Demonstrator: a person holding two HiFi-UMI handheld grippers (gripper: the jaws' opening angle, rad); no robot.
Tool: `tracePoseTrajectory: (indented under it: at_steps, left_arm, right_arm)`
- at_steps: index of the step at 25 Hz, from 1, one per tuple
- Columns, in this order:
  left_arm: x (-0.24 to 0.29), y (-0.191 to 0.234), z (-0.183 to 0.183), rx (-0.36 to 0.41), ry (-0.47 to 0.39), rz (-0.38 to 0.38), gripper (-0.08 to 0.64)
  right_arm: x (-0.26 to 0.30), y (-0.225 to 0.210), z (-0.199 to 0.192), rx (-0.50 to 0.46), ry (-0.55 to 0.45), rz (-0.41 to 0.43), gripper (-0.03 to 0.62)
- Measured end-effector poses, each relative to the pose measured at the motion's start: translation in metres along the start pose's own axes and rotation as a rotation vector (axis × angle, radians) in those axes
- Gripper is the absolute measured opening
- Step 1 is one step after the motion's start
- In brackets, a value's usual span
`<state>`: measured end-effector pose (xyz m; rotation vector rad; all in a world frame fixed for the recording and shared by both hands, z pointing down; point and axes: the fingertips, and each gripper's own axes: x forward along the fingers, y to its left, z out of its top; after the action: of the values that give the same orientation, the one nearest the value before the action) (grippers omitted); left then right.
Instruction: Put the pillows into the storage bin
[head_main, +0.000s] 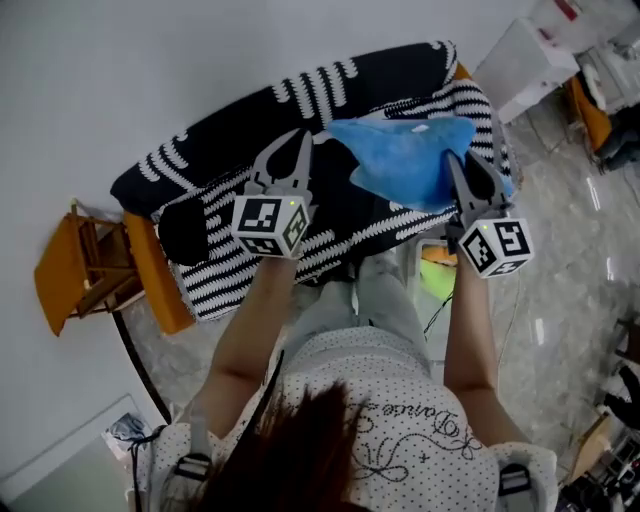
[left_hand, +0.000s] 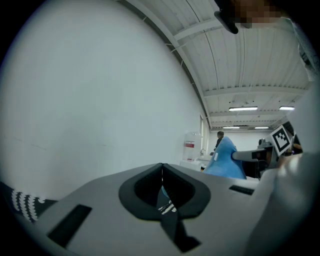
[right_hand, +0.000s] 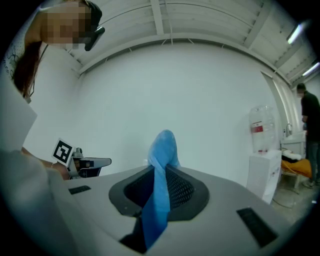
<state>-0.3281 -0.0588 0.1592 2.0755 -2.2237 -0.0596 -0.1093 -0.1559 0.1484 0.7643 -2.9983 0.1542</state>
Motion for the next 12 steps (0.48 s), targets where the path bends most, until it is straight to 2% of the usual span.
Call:
tracePoseTrajectory:
  at_steps: [7,12]
  left_arm:
    - [0.032,-0.088,-0.004,0.0,0.014,-0.185,0.005]
    - [0.055,-0.184,-0.017,0.014,0.04,-0.347,0.005]
  right_arm:
    - [-0.09,-0.041,0.007,-0.001,-0.03,-0.174,0.072]
    - [-0.179,-0.08,-0.002,0.027,-0.052,-0.337,0.072]
